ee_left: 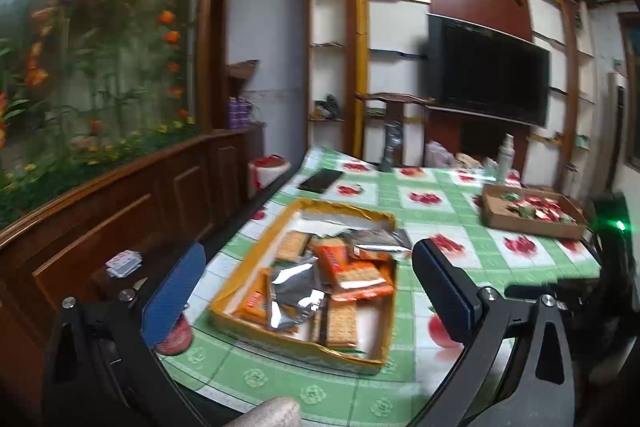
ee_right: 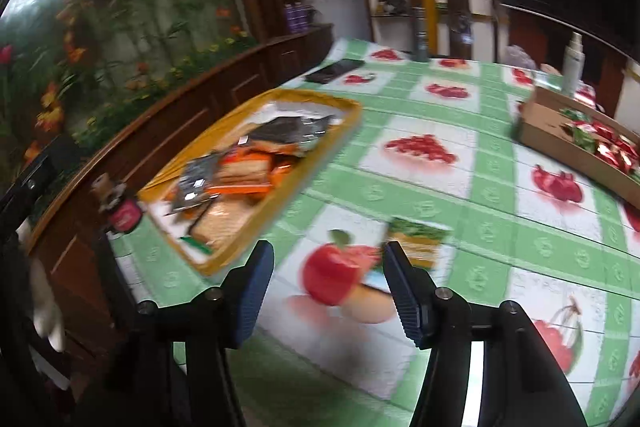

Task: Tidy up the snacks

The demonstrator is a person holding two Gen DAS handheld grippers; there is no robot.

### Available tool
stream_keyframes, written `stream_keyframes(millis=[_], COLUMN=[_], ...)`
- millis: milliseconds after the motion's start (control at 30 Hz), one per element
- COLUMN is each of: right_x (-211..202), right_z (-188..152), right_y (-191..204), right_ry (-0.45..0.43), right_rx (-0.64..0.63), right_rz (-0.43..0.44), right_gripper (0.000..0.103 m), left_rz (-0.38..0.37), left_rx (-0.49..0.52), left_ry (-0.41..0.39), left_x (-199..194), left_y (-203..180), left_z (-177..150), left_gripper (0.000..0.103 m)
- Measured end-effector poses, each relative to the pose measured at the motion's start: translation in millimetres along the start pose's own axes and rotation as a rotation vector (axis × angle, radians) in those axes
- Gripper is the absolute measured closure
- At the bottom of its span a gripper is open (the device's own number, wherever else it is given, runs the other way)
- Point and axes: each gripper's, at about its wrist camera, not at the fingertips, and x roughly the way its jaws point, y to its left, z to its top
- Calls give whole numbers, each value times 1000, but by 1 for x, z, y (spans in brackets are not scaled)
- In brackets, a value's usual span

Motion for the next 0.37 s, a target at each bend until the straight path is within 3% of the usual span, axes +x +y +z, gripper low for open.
stream_keyframes(millis=[167,233,367], right_x=[12,15,18], right_z=[-7,-10,-14], right_y=[20,25,31], right_ry=[35,45,57], right_rx=[-4,-9,-19], right_rz=[51,62,74], right_gripper=[45,44,42], left_rz=[-150,-145,-102], left_rx=[-118,-152,-115], left_ry=[162,192,256], left_x=[25,28,38], left_y=[19,22,14], left_z=[-8,-13,-18], left_gripper=[0,0,0])
